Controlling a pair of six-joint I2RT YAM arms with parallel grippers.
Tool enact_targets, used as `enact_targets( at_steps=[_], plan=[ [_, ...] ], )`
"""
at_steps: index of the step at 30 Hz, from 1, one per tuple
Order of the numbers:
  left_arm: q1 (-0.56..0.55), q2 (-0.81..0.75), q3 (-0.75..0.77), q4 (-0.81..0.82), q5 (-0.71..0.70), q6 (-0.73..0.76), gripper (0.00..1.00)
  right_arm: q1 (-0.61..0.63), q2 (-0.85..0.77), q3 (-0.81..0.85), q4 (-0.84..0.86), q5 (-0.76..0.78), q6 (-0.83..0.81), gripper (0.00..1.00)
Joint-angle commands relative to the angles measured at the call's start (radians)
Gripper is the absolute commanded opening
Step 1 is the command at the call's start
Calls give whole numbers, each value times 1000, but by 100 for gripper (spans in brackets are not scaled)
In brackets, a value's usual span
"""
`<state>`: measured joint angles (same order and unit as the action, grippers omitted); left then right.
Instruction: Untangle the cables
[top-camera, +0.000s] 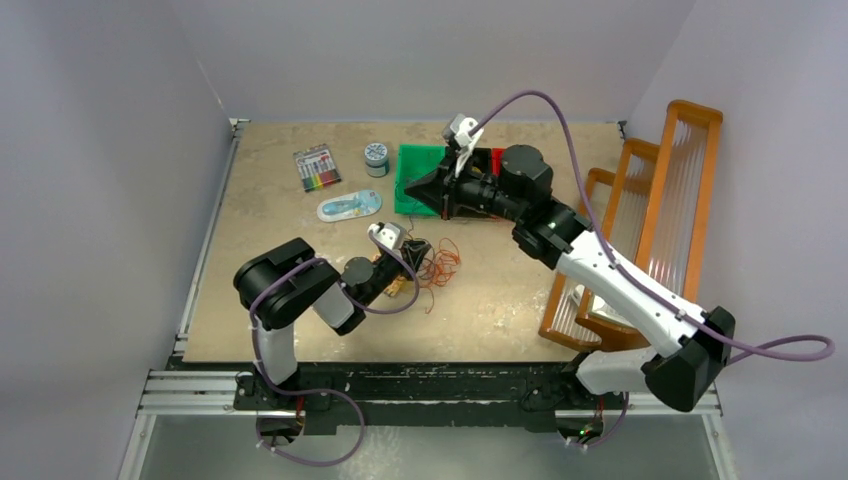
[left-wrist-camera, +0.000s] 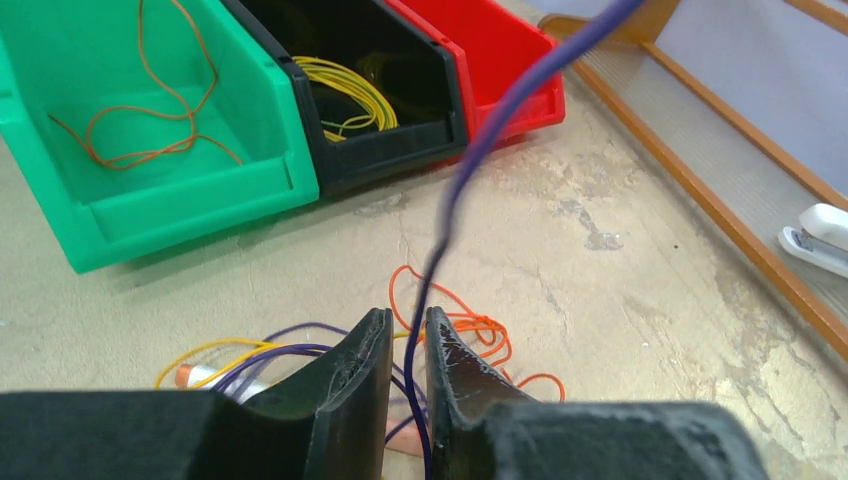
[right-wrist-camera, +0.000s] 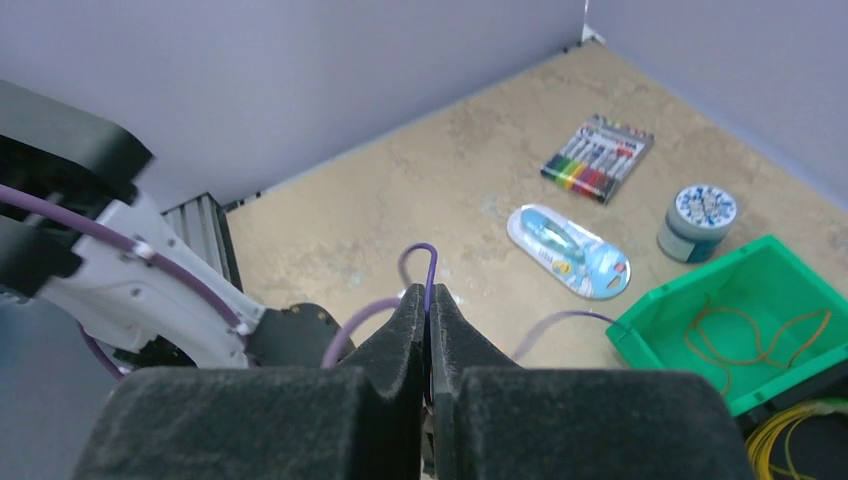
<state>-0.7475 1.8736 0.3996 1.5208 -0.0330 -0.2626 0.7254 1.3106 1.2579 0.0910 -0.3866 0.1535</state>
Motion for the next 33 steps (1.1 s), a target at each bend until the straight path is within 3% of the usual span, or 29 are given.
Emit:
enact_targets(
  at_steps=[1,16,33],
  plan=[
    [-4,20,2,200,11,-25,16,-1,-61,75,24,6,-10,0],
    [-3,24,-73,200,4,-47,9,-3,-195,130,27,358,-161,0],
    [-3,42,-93,200,7,-59,9,-8,-210,277,62,669,-335,0]
  ],
)
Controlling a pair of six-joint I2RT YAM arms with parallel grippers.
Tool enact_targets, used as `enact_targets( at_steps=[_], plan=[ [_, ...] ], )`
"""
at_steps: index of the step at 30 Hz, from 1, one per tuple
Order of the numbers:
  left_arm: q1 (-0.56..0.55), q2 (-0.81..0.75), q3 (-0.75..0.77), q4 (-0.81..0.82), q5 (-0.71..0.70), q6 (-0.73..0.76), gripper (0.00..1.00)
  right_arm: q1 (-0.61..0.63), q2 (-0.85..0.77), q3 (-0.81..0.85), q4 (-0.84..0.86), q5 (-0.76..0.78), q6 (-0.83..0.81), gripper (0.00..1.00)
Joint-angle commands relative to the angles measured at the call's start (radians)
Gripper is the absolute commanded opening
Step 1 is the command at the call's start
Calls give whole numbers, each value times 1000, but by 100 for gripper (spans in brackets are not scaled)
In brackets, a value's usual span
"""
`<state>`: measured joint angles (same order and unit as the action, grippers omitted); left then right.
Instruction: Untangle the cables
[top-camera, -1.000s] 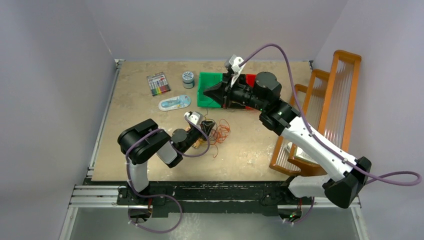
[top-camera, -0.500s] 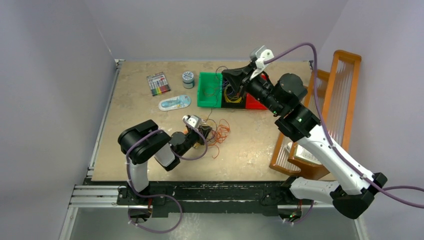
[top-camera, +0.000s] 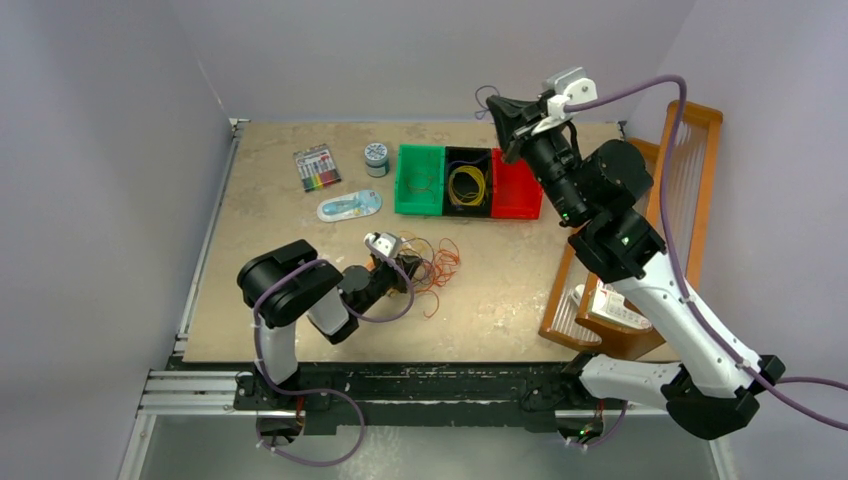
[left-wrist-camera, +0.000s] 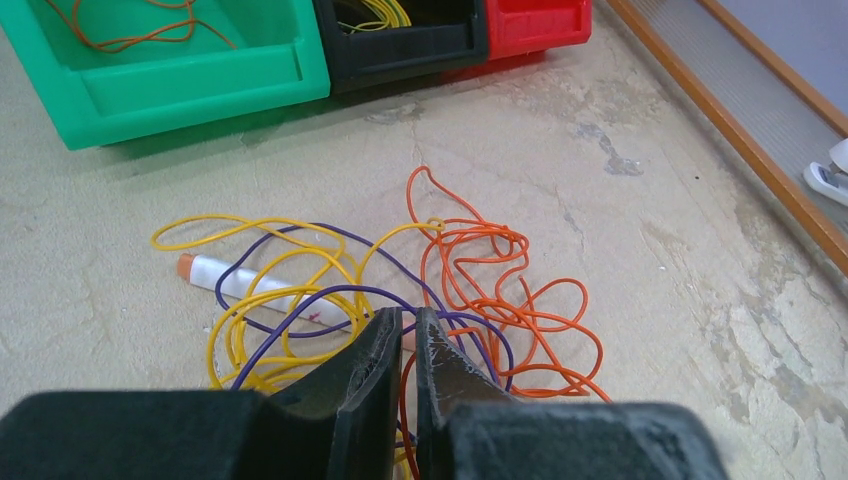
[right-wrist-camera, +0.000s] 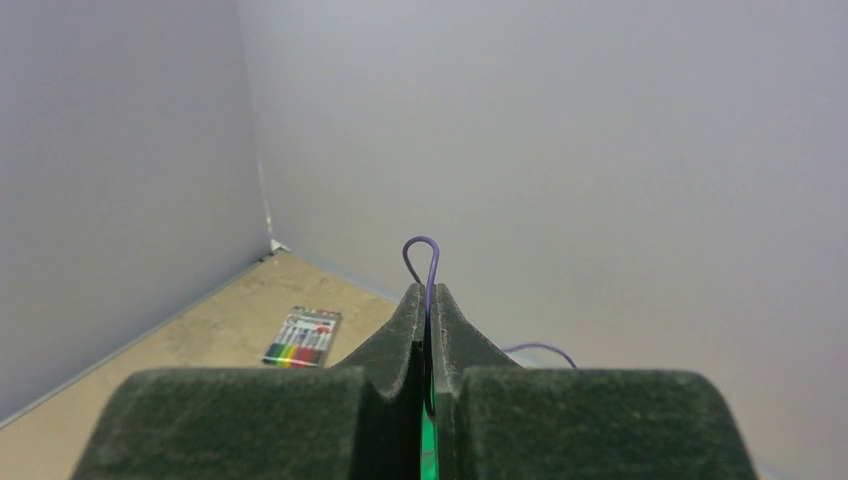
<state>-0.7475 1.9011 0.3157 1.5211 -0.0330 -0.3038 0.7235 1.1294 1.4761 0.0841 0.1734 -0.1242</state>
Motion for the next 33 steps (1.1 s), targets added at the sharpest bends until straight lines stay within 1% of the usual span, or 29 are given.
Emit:
enact_targets(
  at_steps=[1,8,12,16,20,22,29,33],
  plan=[
    [-3,16,-10,200,8,-17,9,-6,-27,65,69,122,-64,0],
    [-3,-22,-23,194,1,-29,10,-12,10,89,49,211,-106,0],
    [-4,-79,-23,133,2,-42,11,-26,31,72,32,217,-86,0],
    [-4,-157,-24,44,15,-53,12,-69,46,58,5,179,-38,0],
    [-5,-249,-26,-68,1,-63,18,-153,60,47,-25,90,32,0],
    [-4,-309,-20,-147,-38,-77,21,-179,70,41,-32,63,54,0],
    [-7,-543,77,-554,-240,-212,32,-225,133,29,-30,32,96,0],
    [-5,-642,203,-948,-416,-285,44,-264,166,30,-24,20,124,0]
  ],
)
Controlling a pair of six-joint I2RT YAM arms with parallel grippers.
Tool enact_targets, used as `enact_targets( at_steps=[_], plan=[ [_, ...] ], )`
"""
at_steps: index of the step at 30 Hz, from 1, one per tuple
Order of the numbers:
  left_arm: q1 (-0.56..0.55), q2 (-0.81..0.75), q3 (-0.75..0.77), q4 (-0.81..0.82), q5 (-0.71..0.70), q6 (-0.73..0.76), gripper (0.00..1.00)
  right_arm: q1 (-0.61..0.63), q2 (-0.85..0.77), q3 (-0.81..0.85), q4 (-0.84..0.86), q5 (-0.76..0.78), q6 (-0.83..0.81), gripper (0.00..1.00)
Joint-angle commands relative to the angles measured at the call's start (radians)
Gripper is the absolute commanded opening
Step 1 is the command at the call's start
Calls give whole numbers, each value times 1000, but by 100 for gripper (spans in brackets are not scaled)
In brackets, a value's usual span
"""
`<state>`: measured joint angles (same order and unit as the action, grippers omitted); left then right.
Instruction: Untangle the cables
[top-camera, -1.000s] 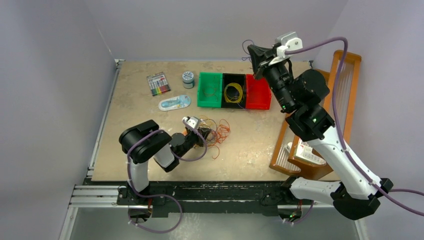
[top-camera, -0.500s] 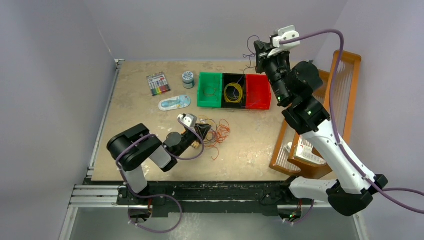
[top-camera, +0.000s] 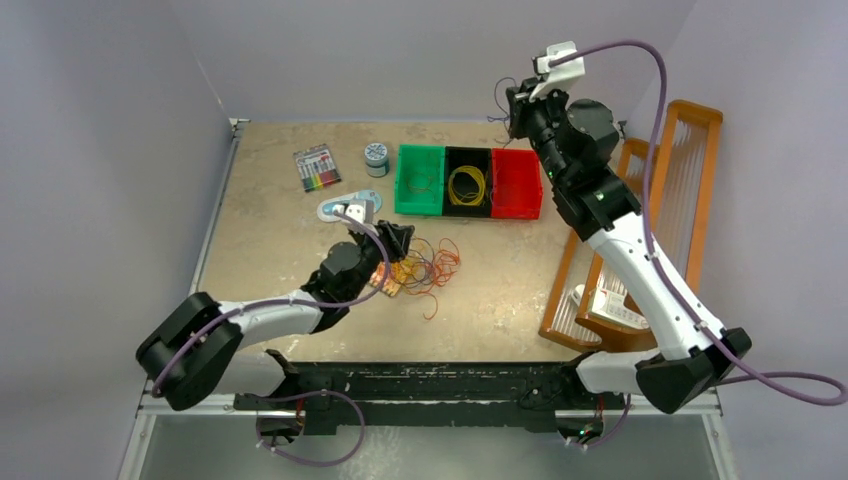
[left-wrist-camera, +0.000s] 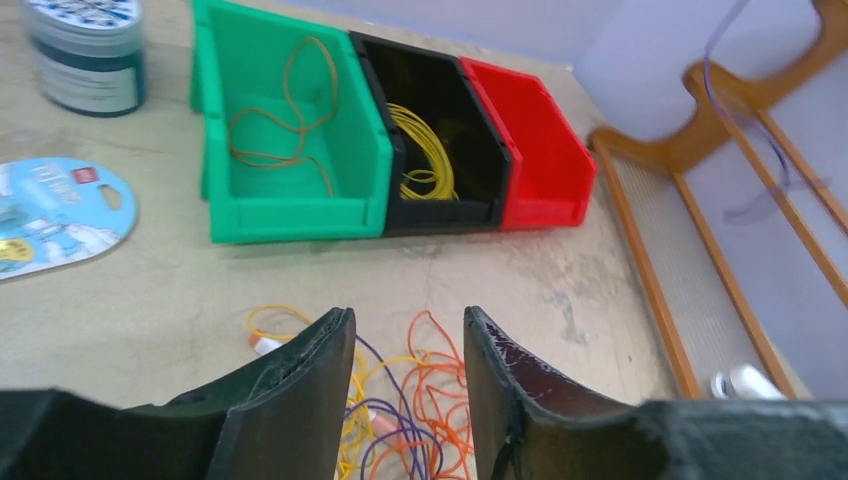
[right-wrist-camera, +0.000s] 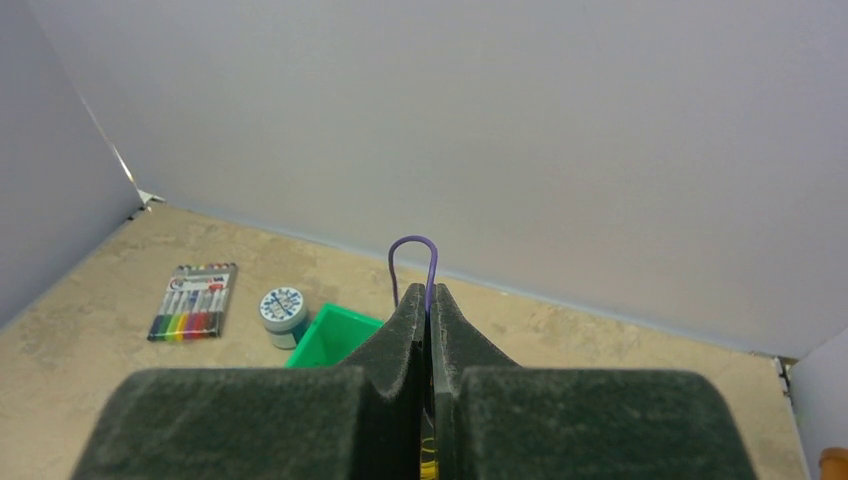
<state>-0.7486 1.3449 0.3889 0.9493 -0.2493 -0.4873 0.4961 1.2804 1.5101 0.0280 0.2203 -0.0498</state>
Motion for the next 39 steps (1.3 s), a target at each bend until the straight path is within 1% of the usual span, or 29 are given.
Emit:
enact_targets(
  at_steps=[1,2,4,6,9,14,23,31,39],
  plan=[
    [-3,-97,171,-474,-238,-114,46,-47,20,-8,38,-35,60,0],
    [-4,-104,215,-570,-259,-120,47,-59,24,-12,48,-42,70,0],
    [-2,-113,277,-695,-271,-116,48,-85,35,-16,54,-57,86,0],
    [-1,-125,316,-776,-271,-121,49,-111,46,-17,54,-68,98,0],
    [5,-155,344,-841,-245,-126,50,-161,64,-13,54,-106,125,0],
    [21,-188,374,-890,-207,-100,50,-217,107,5,71,-154,147,0],
    [23,-164,470,-1000,-202,-8,50,-296,206,43,110,-208,168,0],
    [24,-192,495,-1038,-185,22,50,-345,280,44,140,-225,187,0],
    [23,-199,496,-1062,-203,46,50,-364,338,47,164,-236,190,0]
  ],
)
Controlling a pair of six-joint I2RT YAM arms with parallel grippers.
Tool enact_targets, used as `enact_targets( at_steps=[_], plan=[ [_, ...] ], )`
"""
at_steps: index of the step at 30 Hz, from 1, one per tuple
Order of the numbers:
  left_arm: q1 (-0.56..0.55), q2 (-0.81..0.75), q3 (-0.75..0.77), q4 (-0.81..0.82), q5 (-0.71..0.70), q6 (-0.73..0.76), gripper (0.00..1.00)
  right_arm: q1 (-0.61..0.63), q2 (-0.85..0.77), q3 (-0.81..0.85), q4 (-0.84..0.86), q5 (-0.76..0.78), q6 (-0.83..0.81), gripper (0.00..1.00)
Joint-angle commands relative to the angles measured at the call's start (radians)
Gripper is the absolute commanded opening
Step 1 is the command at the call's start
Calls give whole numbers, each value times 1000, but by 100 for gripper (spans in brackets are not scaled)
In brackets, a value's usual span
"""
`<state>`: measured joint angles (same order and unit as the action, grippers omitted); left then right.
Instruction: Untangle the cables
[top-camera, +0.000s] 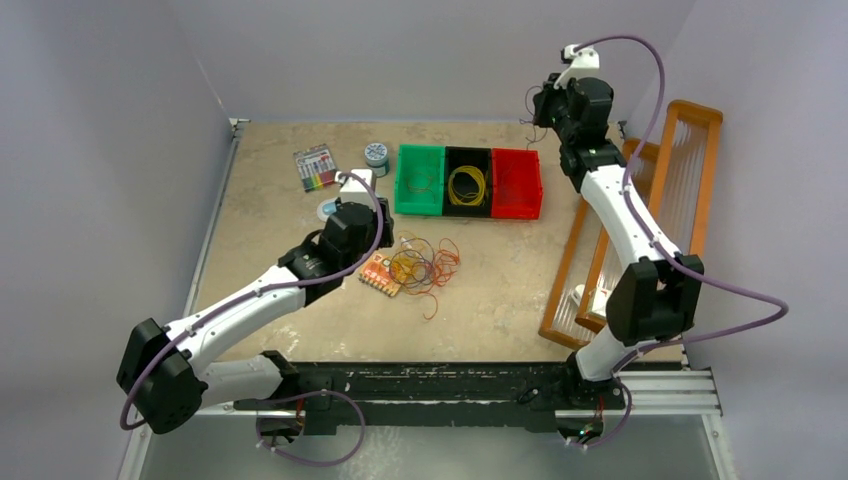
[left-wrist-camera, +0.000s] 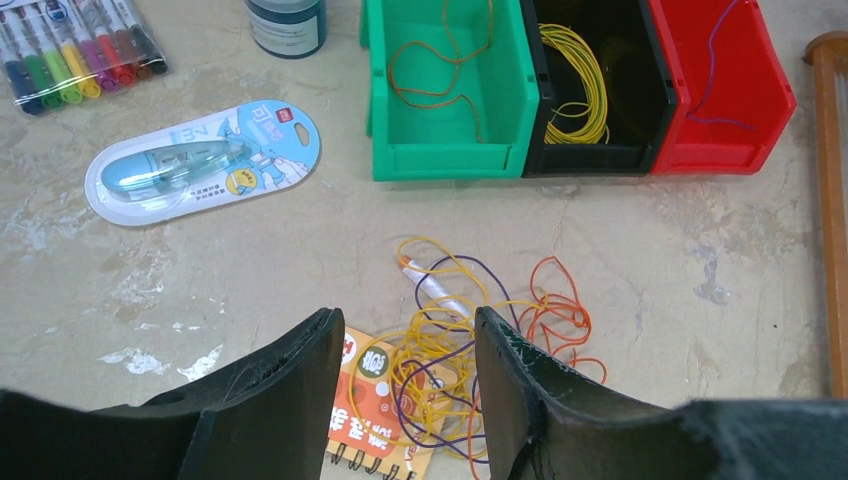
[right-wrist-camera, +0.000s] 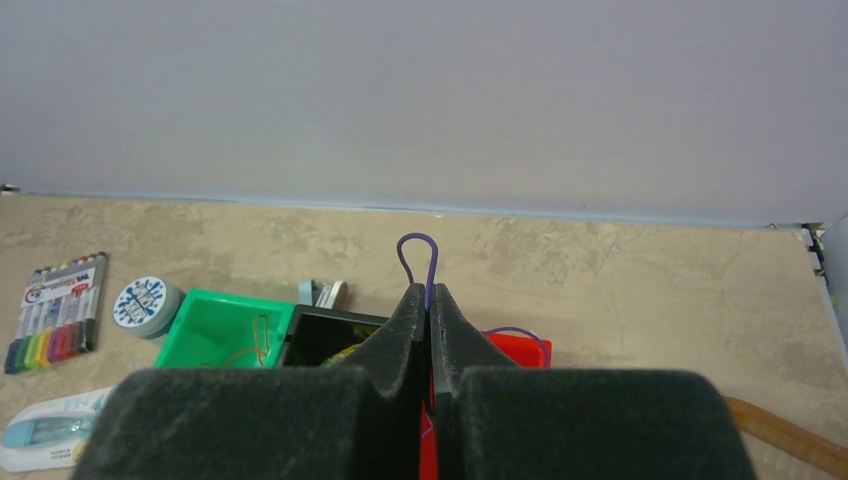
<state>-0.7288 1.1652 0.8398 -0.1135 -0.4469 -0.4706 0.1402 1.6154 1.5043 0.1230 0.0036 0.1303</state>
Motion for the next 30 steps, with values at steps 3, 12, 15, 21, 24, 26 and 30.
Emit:
enact_targets(
  at_steps=[3,12,15,21,24,26,30],
  plan=[
    [3,-8,54,0,7,30,50,-18,18,49,77,-19,12,0],
    [3,11,70,-13,12,37,50,-34,59,33,100,-39,30,0],
    [3,10,58,-5,4,34,50,-34,64,13,111,-52,35,0],
    [4,27,68,-3,1,32,50,-35,54,-40,109,-67,43,0],
    [4,30,68,-4,-2,33,50,-34,45,-73,106,-84,53,0],
    [3,32,68,-6,0,32,50,-34,42,-96,104,-94,58,0],
    [3,38,67,-9,1,28,50,-34,46,-132,107,-97,69,0]
  ],
)
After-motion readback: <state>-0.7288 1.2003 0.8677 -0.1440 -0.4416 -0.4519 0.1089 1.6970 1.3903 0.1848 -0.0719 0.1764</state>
